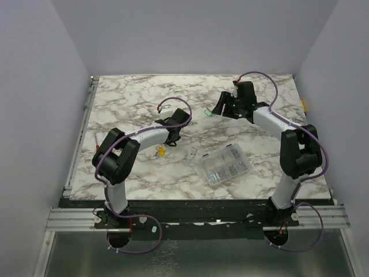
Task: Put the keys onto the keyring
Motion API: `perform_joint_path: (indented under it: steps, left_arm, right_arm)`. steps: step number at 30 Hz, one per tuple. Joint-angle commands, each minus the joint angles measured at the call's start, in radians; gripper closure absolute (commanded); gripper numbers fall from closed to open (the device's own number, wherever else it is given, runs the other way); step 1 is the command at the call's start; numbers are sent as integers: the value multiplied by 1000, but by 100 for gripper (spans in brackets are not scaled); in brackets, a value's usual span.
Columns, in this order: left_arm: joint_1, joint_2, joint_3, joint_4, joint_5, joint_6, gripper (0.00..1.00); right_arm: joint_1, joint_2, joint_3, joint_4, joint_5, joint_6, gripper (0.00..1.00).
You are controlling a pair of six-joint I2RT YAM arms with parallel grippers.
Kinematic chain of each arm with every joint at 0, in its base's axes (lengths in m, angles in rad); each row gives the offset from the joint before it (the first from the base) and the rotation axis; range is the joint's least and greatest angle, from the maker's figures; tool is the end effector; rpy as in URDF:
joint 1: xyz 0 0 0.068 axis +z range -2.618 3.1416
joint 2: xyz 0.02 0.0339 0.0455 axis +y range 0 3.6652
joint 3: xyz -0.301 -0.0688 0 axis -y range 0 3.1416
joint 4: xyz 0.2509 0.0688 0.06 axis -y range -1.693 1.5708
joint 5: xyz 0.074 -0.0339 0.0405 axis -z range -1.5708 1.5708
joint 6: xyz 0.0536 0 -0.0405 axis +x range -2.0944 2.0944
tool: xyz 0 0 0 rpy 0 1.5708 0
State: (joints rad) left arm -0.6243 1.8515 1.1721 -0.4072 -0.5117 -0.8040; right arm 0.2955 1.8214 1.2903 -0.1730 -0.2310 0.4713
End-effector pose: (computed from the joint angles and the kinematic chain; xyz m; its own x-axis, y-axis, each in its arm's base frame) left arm 0.3338 -0.2081 0.1849 -0.7321 -0.2465 -0.6351 -0.2918 0.9558 -0.0345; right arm 0.4150 0.1392 0.2481 -0.7563 0.2318 -0.6118 -0.1201 0.8700 0.4781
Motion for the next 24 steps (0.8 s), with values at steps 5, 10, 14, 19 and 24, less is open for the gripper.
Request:
perform_joint_path:
  steps: [5,10,14,19,24]
  left_arm:
    - [-9,-75,-7,-31,35,24,75]
    - [-10,-116,-32,-31,33,41,87]
    - [-9,-126,-47,-29,26,52,82]
    - [-19,-120,-40,-23,41,53,67]
    - [-57,-95,-28,-8,27,99,56]
  right_arm:
    - [6,-3,-11,17,-26,3,34]
    - [6,-1,-11,17,-31,5,34]
    - [7,2,-11,18,-38,4,34]
    - [7,4,-11,18,-42,4,34]
    - [7,3,-9,17,-43,4,34]
